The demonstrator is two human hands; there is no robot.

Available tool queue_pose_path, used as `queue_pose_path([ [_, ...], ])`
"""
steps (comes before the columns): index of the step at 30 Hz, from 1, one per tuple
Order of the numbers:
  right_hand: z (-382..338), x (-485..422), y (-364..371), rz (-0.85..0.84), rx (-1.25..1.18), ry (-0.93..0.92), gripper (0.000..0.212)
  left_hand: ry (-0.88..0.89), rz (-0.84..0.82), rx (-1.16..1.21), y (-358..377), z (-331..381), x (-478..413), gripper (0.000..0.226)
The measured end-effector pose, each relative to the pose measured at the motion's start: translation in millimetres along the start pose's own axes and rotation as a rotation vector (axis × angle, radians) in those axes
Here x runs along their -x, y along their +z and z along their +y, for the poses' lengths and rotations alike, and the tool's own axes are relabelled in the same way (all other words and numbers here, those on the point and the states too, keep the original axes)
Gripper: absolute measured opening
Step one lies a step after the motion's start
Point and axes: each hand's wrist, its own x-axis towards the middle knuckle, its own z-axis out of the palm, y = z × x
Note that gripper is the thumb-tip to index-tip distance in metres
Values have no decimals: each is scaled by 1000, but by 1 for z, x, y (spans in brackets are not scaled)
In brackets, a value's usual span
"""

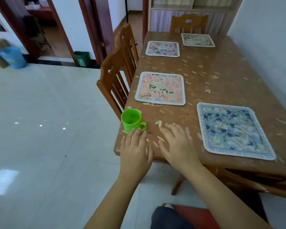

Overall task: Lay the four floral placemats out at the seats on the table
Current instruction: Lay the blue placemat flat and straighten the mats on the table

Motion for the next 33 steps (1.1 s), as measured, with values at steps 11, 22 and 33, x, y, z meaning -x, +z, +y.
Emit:
queue_pose_path([
  [11, 2, -56, 26, 44, 8, 54, 36, 38, -40, 23, 18, -29, -56, 39],
  [22, 50, -33, 1, 104, 90, 182, 39, 203, -92, 100, 50, 15, -66, 35],
  [33, 180, 5, -43, 42, 237, 210, 35, 347, -232, 103, 125, 99, -63, 42],
])
